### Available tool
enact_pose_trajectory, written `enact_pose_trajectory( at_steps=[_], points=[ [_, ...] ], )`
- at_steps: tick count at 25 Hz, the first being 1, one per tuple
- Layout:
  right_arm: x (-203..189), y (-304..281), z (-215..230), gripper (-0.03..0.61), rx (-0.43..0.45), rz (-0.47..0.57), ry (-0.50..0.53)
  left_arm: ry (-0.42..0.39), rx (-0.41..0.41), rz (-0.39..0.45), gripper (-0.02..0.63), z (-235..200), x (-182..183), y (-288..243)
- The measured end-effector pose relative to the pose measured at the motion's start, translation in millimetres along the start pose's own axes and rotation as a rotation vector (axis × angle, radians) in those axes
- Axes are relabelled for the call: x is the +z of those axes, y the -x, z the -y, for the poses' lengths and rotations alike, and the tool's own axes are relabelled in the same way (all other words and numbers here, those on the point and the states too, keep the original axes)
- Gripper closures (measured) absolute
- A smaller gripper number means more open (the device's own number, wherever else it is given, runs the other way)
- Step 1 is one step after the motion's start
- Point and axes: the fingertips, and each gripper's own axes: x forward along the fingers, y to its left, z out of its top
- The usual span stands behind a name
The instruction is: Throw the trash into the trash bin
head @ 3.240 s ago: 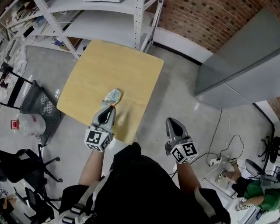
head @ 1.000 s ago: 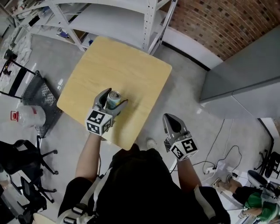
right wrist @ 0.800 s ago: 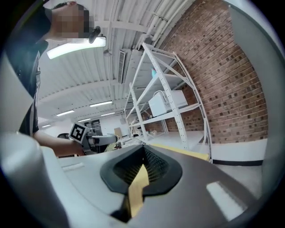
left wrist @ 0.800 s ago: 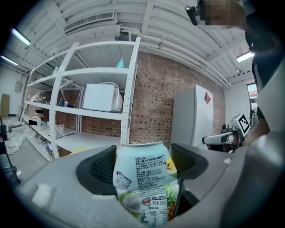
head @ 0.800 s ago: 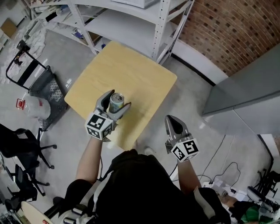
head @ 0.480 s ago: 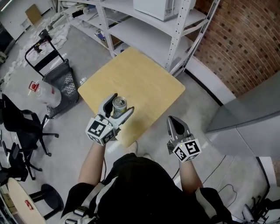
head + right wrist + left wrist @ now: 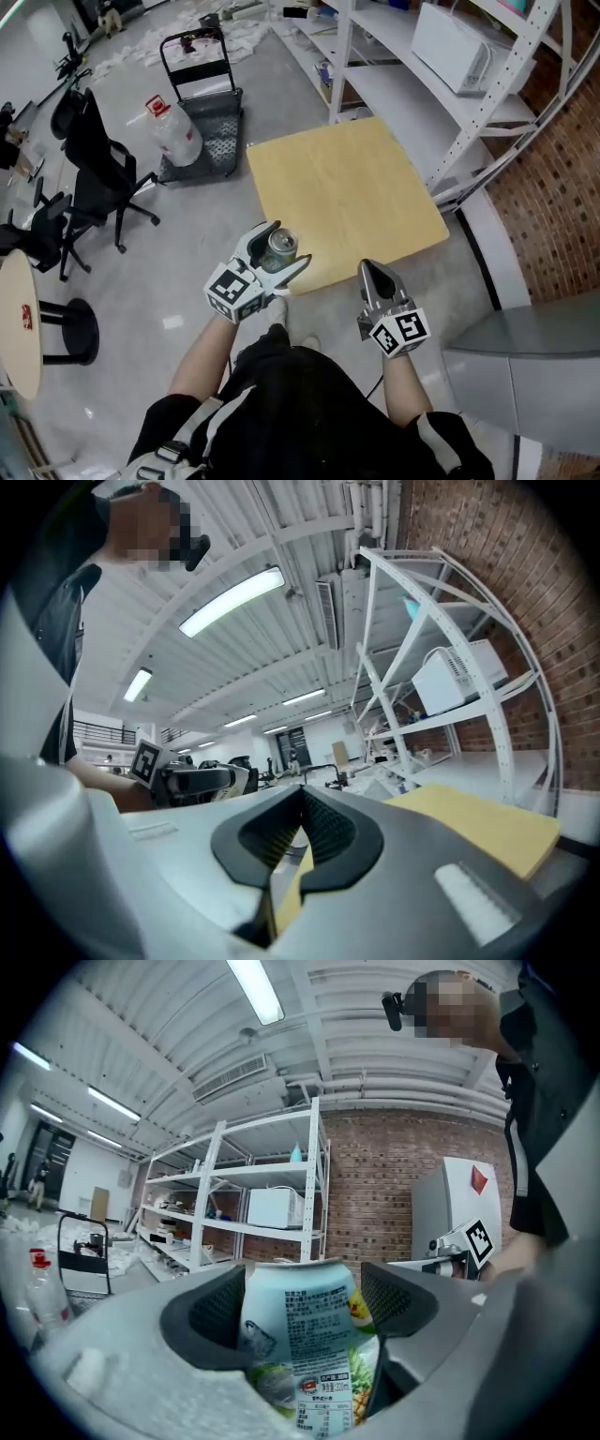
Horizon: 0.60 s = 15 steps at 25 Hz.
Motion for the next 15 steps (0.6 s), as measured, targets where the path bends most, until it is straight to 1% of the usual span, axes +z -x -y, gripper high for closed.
enact_pose_trajectory(
  at_steps=[5, 8, 11, 15],
  points=[
    [4, -40, -54, 0.574, 0.182, -0.004, 0.015, -0.01, 0.131, 0.027, 0.225, -9, 9, 61],
    [1, -63, -96, 0.574, 0.282, -0.016, 0.038, -0.012, 0.215, 0.041, 0.225, -24, 11, 108],
    [-2, -85, -136, 0.574, 0.366, -0.026, 0.054, 0.005, 0.313, 0.086, 0.225, -46, 14, 157],
    [-13, -113, -190, 0.574, 0.464, -0.053, 0.063, 0.004, 0.425, 0.134, 0.225, -67, 21, 221]
  ],
)
